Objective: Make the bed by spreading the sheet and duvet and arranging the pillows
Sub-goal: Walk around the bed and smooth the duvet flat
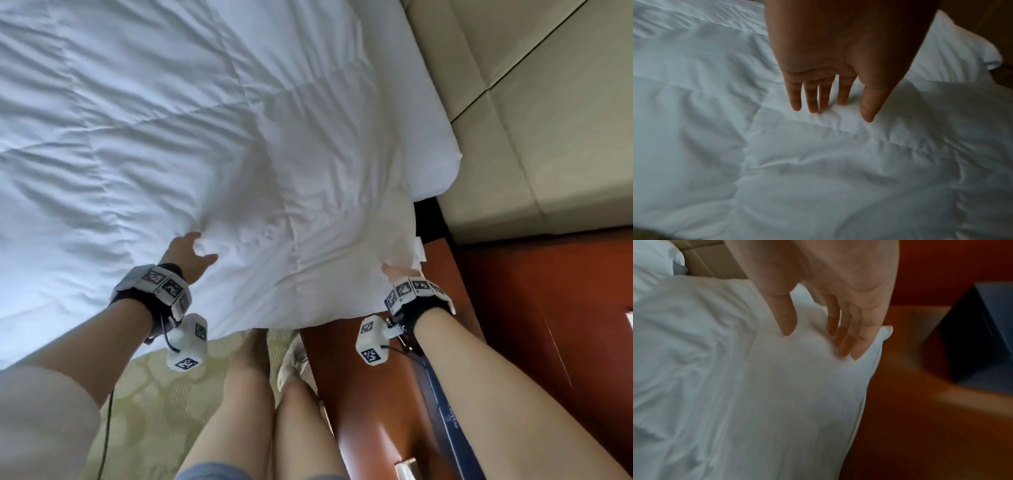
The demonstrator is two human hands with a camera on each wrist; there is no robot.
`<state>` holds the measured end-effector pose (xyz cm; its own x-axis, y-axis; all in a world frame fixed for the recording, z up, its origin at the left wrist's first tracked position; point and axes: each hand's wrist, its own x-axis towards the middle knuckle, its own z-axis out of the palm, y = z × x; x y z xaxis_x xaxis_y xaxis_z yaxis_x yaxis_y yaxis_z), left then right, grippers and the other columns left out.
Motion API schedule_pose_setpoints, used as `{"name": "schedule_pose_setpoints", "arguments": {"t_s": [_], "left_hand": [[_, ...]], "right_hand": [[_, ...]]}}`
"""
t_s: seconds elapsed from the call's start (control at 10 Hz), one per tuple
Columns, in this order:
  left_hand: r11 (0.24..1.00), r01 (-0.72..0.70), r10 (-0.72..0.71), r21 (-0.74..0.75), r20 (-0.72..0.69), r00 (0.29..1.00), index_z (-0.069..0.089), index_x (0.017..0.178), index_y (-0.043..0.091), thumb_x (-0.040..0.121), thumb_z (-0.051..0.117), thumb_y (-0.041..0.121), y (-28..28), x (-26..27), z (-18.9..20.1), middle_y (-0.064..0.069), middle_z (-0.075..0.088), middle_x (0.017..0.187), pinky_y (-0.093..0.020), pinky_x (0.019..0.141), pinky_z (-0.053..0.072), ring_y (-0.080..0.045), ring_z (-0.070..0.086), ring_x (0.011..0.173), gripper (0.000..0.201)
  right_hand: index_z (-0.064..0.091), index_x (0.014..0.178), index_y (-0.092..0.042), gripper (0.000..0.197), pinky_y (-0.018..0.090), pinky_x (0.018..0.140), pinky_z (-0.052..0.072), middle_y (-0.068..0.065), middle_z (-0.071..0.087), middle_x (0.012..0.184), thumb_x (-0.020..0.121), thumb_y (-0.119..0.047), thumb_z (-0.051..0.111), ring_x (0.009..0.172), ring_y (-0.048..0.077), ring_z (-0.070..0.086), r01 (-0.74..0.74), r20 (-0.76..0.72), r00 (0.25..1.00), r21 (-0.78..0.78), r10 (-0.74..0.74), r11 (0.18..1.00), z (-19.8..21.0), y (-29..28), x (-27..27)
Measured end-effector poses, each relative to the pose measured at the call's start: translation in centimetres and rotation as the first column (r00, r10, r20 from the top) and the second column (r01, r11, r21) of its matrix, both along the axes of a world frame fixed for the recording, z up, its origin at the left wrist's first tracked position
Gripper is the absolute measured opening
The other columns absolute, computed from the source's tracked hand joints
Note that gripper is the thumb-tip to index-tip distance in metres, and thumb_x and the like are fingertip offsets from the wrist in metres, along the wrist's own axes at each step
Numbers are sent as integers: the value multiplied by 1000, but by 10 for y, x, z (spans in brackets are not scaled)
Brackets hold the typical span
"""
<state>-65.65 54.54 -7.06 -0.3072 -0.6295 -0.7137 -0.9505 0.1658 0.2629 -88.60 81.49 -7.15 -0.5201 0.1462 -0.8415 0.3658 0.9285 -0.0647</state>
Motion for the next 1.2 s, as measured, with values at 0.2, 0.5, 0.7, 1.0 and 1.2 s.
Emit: {"name": "schedule_pose_setpoints", "arguments": {"t_s": [0.2, 0.5, 0.7, 1.0, 1.2], "left_hand": [[981, -192, 190, 13, 101, 977, 35, 141, 12, 90, 58, 30, 18, 81, -4, -16, 41, 144, -39, 106, 33, -34, 42, 129, 59], [915, -382, 373, 132, 88, 924, 50, 125, 13, 87, 60, 35, 38, 146, -46, -18, 61, 124, -45, 102, 42, -35, 58, 112, 45], [983, -160, 168, 88, -93, 981, 40, 137, 14, 83, 67, 32, 41, 140, 16, -13, 46, 139, -40, 106, 37, -29, 47, 125, 63], [987, 128, -90, 93, -336, 937, 27, 145, 20, 72, 72, 51, -1, 102, 144, -3, 31, 152, -39, 113, 28, -24, 35, 136, 90], [927, 243, -265, -285, -42, 963, 25, 136, 31, 76, 58, 40, -107, 89, 189, -6, 55, 130, -39, 93, 44, -29, 54, 116, 69]], "right_hand": [[27, 146, -13, 52, 46, 99, 45, 13, 29, 151, 97, -18, 43, 131, 35, 41, -296, 107, 949, -29, 297, 955, 2, -4, 64], [46, 77, -24, 26, 41, 102, 44, 3, 53, 105, 92, -46, 51, 78, 13, 53, 451, 290, 881, -270, -374, 851, -38, -12, 99], [52, 101, -19, 22, 38, 86, 51, 6, 59, 104, 85, -29, 62, 89, 17, 60, 473, 206, 878, -508, -432, 720, 52, -60, 79], [55, 90, -13, 14, 41, 71, 56, 3, 57, 83, 93, -26, 54, 74, 12, 55, 325, 87, 892, -806, -443, 495, 239, -176, 54], [45, 80, -22, 23, 45, 84, 49, -6, 53, 86, 100, -28, 38, 75, 8, 54, 230, 125, 948, -905, -292, 358, 295, -275, 9]]}}
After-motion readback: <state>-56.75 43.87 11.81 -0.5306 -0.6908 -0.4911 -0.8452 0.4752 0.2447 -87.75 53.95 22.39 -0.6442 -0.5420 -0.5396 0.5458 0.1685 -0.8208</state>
